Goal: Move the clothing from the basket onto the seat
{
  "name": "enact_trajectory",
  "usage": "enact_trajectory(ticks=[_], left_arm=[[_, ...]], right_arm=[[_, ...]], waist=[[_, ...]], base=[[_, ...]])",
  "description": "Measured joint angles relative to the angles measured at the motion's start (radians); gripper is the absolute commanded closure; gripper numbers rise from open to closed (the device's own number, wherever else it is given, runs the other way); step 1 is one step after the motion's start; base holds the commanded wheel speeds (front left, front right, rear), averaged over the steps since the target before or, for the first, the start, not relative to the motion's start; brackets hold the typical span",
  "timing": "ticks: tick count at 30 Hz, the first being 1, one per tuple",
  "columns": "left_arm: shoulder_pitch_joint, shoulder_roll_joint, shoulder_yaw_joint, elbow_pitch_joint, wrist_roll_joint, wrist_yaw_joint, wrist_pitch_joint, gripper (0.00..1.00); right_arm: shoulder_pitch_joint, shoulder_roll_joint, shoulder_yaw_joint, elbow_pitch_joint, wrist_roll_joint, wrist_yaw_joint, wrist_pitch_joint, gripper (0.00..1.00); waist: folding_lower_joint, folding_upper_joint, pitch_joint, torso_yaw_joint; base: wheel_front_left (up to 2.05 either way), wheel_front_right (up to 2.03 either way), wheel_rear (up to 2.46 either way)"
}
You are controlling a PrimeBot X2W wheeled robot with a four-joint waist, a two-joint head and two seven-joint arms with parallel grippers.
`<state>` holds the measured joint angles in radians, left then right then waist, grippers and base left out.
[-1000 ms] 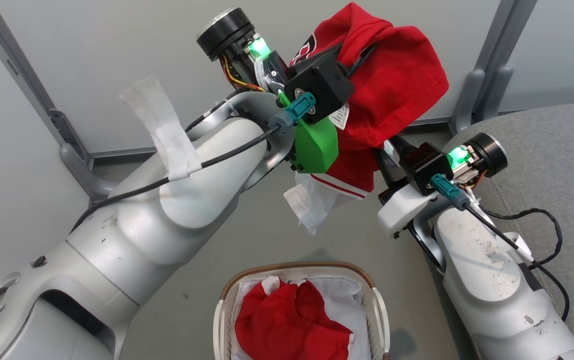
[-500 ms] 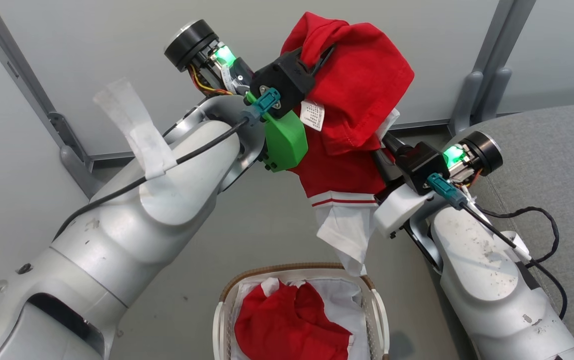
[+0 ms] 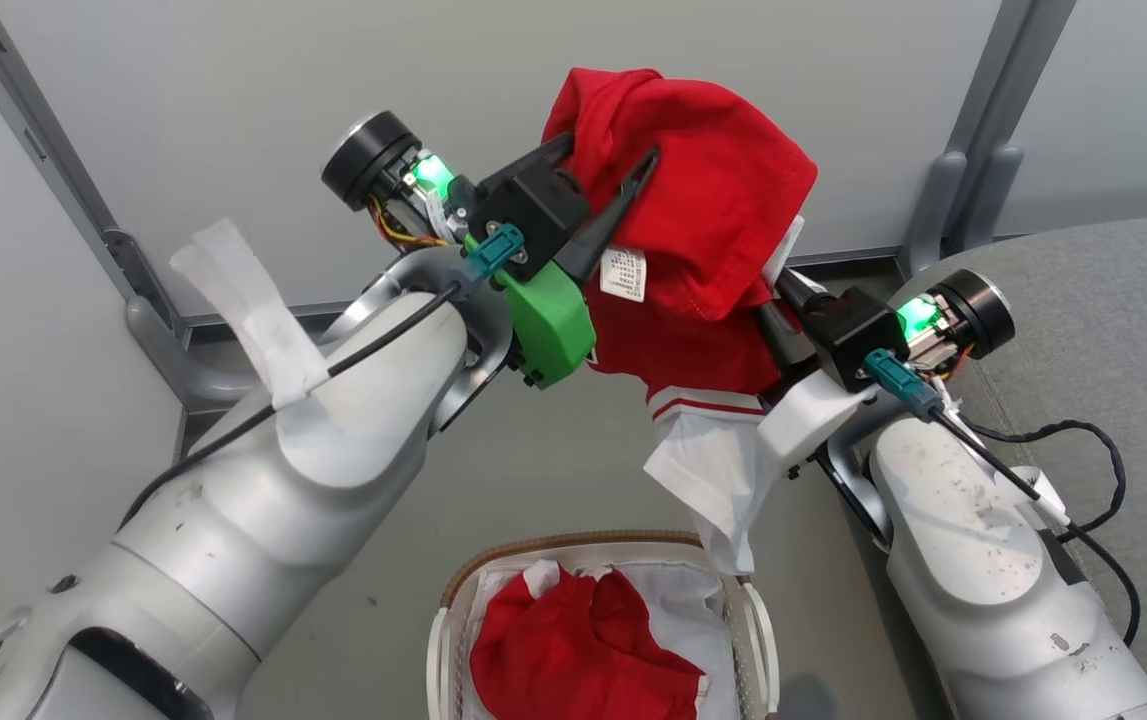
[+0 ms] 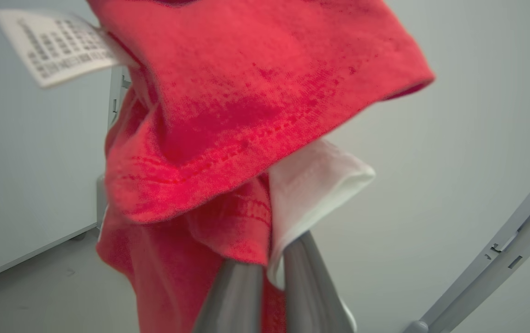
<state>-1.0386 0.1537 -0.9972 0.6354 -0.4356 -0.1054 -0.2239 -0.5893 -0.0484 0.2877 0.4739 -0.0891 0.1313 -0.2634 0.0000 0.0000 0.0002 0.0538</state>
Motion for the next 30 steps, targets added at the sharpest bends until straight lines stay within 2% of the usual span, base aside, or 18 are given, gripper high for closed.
enact_trajectory(ticks=[8, 15, 23, 30], left_arm=[[0.149, 0.010, 0.044, -0.020, -0.052, 0.021, -0.034, 0.00], [0.296, 0.006, 0.090, -0.066, -0.054, 0.027, -0.040, 0.00], [0.438, 0.007, 0.191, -0.089, -0.027, 0.035, -0.040, 0.00], [0.515, -0.016, 0.280, -0.111, 0.008, 0.022, -0.040, 0.00]], right_arm=[[0.014, 0.000, -0.064, -0.001, -0.026, 0.000, 0.000, 1.00], [0.028, 0.000, -0.119, -0.006, -0.036, 0.000, 0.000, 1.00], [0.042, 0.000, -0.159, -0.013, -0.055, 0.000, 0.000, 1.00], [0.048, 0.000, -0.178, -0.013, -0.062, 0.000, 0.000, 1.00]], waist=[[0.0000, 0.0000, -0.001, -0.012], [0.0000, 0.0000, 0.000, -0.021], [0.0000, 0.0000, 0.008, -0.033], [0.0000, 0.0000, 0.012, -0.038]], base=[[0.00, 0.00, 0.00], [0.00, 0.00, 0.00], [0.00, 0.00, 0.00], [0.00, 0.00, 0.00]])
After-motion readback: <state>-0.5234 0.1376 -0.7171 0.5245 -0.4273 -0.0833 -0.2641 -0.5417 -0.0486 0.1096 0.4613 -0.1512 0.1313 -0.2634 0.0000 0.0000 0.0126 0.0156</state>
